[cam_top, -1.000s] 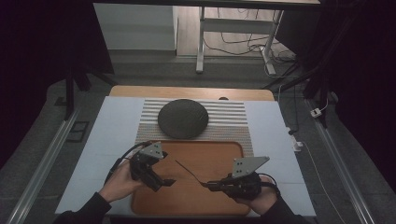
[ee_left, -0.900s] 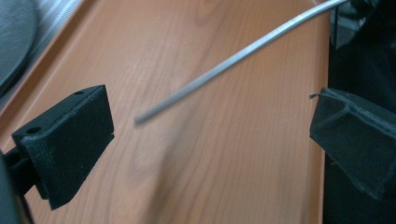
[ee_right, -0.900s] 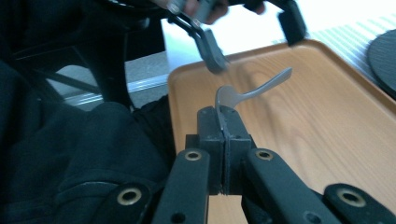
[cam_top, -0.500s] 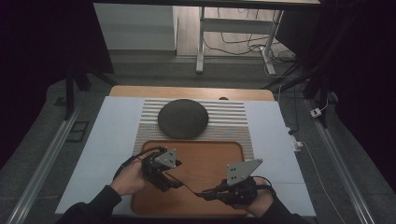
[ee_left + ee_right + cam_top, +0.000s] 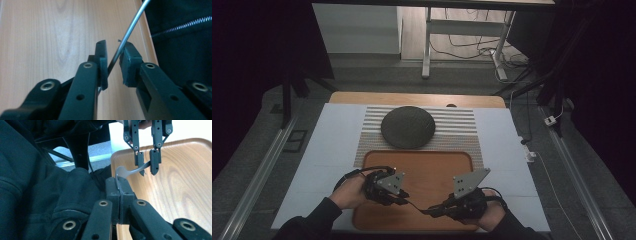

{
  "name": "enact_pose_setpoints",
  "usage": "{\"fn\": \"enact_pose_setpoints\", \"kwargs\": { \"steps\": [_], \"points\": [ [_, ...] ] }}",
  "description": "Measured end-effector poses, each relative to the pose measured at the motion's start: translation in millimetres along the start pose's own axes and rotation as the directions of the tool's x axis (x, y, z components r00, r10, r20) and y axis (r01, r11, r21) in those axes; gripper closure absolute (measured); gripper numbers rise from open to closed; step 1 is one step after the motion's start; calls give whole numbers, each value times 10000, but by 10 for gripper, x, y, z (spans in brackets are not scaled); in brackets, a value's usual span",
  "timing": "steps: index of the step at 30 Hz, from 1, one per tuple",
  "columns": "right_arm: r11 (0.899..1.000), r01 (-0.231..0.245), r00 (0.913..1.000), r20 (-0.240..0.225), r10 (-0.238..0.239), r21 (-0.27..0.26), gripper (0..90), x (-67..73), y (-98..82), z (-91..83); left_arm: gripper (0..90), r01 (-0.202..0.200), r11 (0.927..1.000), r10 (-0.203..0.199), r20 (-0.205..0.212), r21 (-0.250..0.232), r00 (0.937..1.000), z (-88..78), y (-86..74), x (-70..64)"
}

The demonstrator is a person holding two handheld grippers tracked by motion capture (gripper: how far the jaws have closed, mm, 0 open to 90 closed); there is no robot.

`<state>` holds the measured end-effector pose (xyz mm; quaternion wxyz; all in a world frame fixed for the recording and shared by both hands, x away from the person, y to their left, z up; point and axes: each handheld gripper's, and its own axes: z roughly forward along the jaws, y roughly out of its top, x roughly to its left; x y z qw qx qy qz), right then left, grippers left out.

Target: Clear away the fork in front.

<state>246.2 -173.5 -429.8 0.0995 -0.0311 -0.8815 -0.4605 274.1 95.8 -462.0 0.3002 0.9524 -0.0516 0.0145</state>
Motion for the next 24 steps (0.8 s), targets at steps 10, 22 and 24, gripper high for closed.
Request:
{"fn": "enact_pose_setpoints", "kwargs": {
  "steps": [10,22,24],
  "points": [
    [9980,-628,9961,-625,620,-106,855,-81,-40,-20,838,-1011,9944,988,662,318,9929,39,30,-64],
    [9979,-648,9790,1934,640,-20,556,-90,-35,-41,862,326,9994,-329,479,84,9983,-51,-21,-85],
    [9981,-614,9744,2168,588,54,535,-85,-32,-37,862,865,9961,-870,404,148,9954,-79,-40,-89]
  ]
}}
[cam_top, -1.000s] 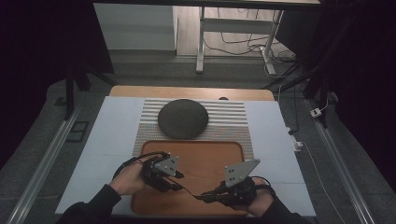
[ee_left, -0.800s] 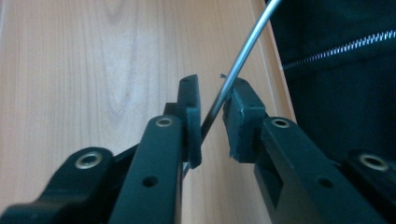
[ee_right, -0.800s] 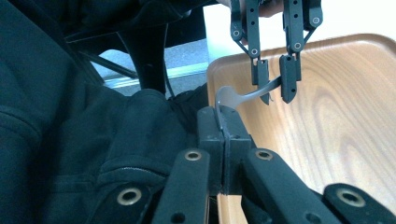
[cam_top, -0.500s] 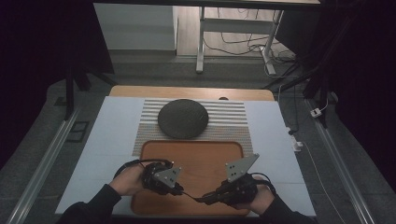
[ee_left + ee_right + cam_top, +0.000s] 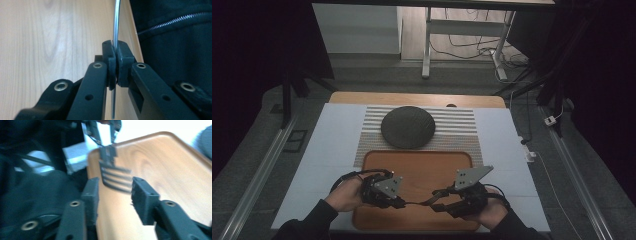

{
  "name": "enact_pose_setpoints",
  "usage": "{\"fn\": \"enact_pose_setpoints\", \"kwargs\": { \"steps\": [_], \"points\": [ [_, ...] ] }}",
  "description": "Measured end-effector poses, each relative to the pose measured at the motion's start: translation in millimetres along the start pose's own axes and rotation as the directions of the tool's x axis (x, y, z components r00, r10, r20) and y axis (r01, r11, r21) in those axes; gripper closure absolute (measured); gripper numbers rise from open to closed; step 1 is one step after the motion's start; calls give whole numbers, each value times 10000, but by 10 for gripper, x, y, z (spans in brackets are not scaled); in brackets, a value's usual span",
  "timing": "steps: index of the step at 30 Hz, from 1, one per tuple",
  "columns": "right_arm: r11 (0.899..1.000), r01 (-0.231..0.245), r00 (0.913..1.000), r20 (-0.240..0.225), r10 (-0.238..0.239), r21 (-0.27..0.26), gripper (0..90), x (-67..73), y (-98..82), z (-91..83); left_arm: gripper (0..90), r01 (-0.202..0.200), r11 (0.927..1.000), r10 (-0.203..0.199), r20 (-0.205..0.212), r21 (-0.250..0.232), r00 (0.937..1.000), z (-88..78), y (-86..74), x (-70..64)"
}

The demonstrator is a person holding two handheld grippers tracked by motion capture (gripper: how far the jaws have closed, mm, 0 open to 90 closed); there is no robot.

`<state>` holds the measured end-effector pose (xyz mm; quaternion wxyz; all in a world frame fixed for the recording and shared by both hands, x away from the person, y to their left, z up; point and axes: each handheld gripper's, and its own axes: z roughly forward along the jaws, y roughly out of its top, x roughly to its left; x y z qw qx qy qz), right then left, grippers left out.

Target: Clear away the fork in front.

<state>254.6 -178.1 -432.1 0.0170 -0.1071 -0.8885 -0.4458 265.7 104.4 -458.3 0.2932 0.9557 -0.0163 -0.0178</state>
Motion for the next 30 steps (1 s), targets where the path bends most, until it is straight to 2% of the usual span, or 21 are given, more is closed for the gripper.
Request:
{"fn": "enact_pose_setpoints", "kwargs": {
  "steps": [1,2,3,4,5,6,7,11,14,16,17,18,19,22,23,27,28,30],
  "points": [
    [10000,-26,9985,544,23,51,485,11,6,-3,862,255,9997,-255,-76,-4,9996,-11,-11,-3],
    [10000,-26,9985,544,23,51,485,11,6,-3,862,503,9987,-503,-117,-2,9987,-23,-22,-4],
    [9999,-61,9968,792,53,104,462,15,7,-6,862,751,9972,-752,-162,-58,9970,-32,-34,-8],
    [9998,-136,9913,1309,119,123,414,22,1,-18,862,959,9954,-961,-228,-93,9951,-43,-44,-13],
    [9998,-200,9876,1560,183,92,391,21,-7,-24,862,1114,9938,-1115,-277,-64,9934,-58,-52,-14],
    [9998,-200,9876,1560,183,92,391,21,-7,-24,862,1315,9913,-1317,-353,-74,9907,-71,-59,-22],
    [9996,-267,9843,1747,246,99,371,20,-15,-36,862,1527,9883,-1528,-392,-44,9875,-84,-63,-28],
    [9973,-698,9726,2210,727,-212,313,18,-57,-106,861,2332,9724,-2334,-608,-99,9705,-137,-93,-63],
    [9939,-1016,9607,2551,1091,-424,257,34,-95,-163,861,2994,9540,-2995,-706,-129,9515,-167,-134,-80],
    [9927,-1128,9517,2827,1201,-419,219,50,-124,-195,861,3428,9393,-3430,-735,-152,9365,-170,-163,-93],
    [9917,-1216,9396,3174,1283,-411,167,59,-158,-219,861,3606,9326,-3603,-806,-120,9293,-170,-176,-100],
    [9917,-1216,9396,3174,1283,-411,167,59,-158,-219,861,3836,9234,-3833,-813,-127,9200,-165,-190,-109],
    [9904,-1320,9349,3270,1379,-405,161,60,-177,-229,861,4038,9148,-4034,-793,-122,9116,-161,-205,-119],
    [9867,-1576,9251,3438,1614,-392,132,57,-240,-258,861,4471,8945,-4454,-970,-41,8901,-148,-252,-157],
    [9861,-1615,9230,3477,1650,-395,124,56,-261,-265,861,4653,8851,-4632,-1068,-61,8798,-146,-269,-170],
    [9847,-1685,9068,3846,1729,-453,60,69,-331,-306,861,5492,8348,-5492,-1292,-383,8257,-162,-350,-212],
    [9841,-1707,9009,3966,1761,-492,45,76,-347,-318,861,5679,8218,-5681,-1409,-455,8108,-169,-369,-226],
    [9834,-1735,8893,4206,1793,-524,23,82,-382,-345,861,5970,8002,-5980,-1492,-563,7875,-184,-410,-245]
  ]
}}
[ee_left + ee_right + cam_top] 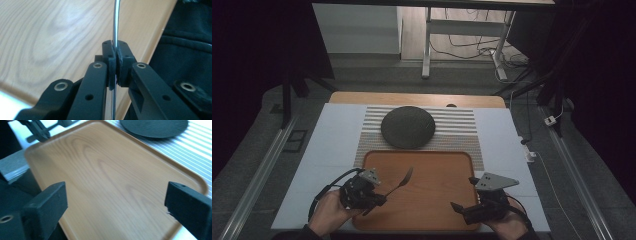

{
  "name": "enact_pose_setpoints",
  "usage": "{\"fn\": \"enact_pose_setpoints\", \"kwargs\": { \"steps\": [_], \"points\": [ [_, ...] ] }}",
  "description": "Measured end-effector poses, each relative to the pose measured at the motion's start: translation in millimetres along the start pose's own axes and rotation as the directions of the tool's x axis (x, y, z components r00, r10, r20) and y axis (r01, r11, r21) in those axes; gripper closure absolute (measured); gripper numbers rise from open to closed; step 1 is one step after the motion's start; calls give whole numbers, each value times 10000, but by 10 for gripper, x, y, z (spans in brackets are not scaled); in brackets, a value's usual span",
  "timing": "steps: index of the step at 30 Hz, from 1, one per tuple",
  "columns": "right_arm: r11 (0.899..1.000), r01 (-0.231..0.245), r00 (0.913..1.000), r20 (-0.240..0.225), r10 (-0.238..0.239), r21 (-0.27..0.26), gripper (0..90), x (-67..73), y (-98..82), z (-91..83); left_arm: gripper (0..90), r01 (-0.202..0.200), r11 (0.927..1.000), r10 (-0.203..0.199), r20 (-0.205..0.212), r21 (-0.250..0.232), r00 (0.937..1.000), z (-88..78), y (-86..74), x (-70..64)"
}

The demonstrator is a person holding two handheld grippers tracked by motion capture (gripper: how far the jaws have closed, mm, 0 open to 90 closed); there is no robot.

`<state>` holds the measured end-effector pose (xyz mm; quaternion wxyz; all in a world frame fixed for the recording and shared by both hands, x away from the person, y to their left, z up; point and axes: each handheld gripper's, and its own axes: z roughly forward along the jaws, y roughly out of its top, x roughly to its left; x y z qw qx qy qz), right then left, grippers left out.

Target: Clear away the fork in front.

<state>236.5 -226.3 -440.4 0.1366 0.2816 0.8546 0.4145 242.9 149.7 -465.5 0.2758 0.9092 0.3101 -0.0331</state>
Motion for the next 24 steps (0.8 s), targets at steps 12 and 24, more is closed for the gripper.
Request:
{"fn": "enact_pose_setpoints", "kwargs": {
  "steps": [12,24],
  "points": [
    [9977,-675,9950,744,666,96,0,-57,-224,-176,859,2113,9759,-2086,-520,546,9766,116,-132,191],
    [9975,-641,9951,773,616,313,0,-59,-278,-209,855,3215,9381,-3102,-1005,1291,9453,307,-141,320]
  ]
}}
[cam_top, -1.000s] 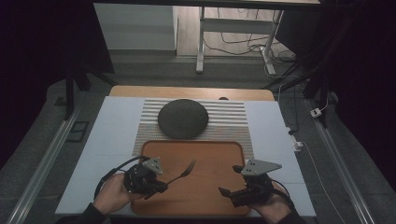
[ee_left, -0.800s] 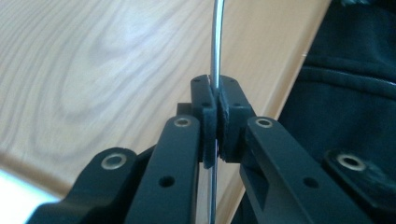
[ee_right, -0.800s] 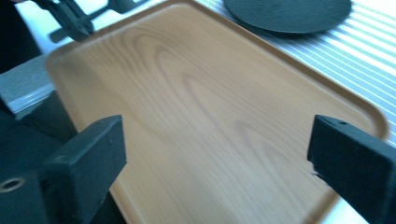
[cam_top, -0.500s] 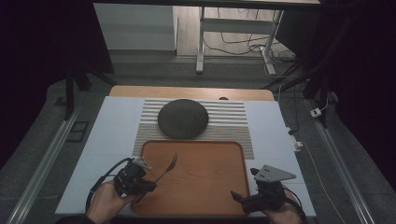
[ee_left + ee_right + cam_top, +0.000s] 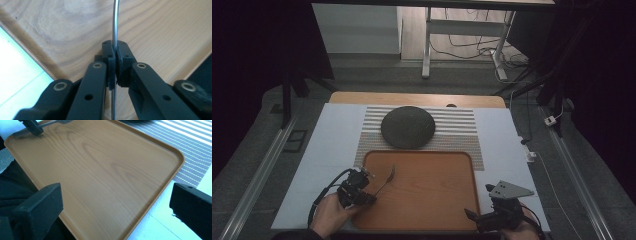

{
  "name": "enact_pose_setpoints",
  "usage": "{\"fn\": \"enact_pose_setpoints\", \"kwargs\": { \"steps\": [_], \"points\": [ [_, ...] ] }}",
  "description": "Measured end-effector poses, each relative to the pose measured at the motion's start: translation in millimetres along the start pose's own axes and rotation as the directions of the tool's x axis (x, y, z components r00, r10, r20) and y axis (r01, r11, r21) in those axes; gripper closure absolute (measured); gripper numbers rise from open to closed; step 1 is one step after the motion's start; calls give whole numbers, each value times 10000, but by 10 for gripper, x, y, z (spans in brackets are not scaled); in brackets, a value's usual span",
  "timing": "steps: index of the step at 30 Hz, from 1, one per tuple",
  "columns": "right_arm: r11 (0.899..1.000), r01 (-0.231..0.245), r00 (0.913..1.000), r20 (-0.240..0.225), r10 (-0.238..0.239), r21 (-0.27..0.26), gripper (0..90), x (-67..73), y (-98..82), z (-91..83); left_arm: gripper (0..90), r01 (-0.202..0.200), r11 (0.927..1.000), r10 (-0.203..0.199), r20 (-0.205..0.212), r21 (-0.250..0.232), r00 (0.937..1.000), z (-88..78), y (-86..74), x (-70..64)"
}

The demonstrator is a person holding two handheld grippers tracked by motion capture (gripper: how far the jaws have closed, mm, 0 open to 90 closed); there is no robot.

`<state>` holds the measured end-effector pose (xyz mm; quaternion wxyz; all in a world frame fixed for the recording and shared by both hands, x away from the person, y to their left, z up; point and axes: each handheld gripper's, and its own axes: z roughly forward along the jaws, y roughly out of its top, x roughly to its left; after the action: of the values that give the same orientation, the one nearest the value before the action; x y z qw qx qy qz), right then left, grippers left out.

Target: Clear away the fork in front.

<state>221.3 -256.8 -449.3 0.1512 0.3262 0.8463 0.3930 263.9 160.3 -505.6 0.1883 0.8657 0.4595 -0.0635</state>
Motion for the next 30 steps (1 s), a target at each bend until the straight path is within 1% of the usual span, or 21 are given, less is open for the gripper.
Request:
{"fn": "enact_pose_setpoints", "kwargs": {
  "steps": [2,4,5,6,7,9,12,13,14,15,17,20,24,26,30],
  "points": [
    [10000,-42,10000,2,42,-18,0,-4,-5,-8,850,10,10000,-9,-67,93,10000,22,-2,5],
    [9999,-131,9999,10,131,-52,0,-9,-9,-18,834,77,10000,-77,62,-10,10000,23,-4,18],
    [9999,-134,9999,25,134,-49,0,-14,-12,-23,811,97,9999,-96,137,-77,9999,20,-4,25],
    [9998,-179,9998,33,180,-71,0,-17,-15,-27,764,120,9998,-117,203,-127,9997,18,-2,26],
    [9998,-197,9998,31,197,-69,0,-20,-17,-33,743,121,9998,-117,217,-168,9997,11,0,24],
    [9996,-247,9997,46,247,-110,0,-27,-23,-42,731,60,9991,-51,229,-421,9997,-24,3,22],
    [9992,-362,9993,65,363,-156,0,-40,-33,-58,716,19,9955,-1,192,-943,9998,-108,21,31],
    [9991,-387,9992,98,388,-161,0,-46,-35,-65,722,6,9936,14,179,-1127,9998,-137,32,39],
    [9986,-495,9987,95,497,-186,0,-54,-41,-76,777,-72,9913,92,149,-1312,9998,-167,43,50],
    [9983,-540,9985,97,542,-200,0,-58,-45,-81,805,-95,9891,116,131,-1466,9998,-191,59,59],
    [9980,-606,9981,97,608,-168,0,-68,-50,-91,868,-273,9842,300,127,-1748,9995,-231,96,81],
    [9975,-679,9976,107,681,-185,0,-74,-54,-97,883,-468,9774,523,212,-2060,9984,-257,168,112],
    [9970,-762,9969,159,765,-158,0,-82,-60,-106,884,-772,9683,867,296,-2377,9958,-233,266,151],
    [9970,-766,9969,171,769,-138,0,-84,-60,-105,884,-891,9668,981,257,-2395,9949,-194,311,170],
    [9968,-789,9967,184,792,-131,0,-86,-60,-100,883,-991,9704,1080,286,-2204,9937,-94,387,210]
  ]
}}
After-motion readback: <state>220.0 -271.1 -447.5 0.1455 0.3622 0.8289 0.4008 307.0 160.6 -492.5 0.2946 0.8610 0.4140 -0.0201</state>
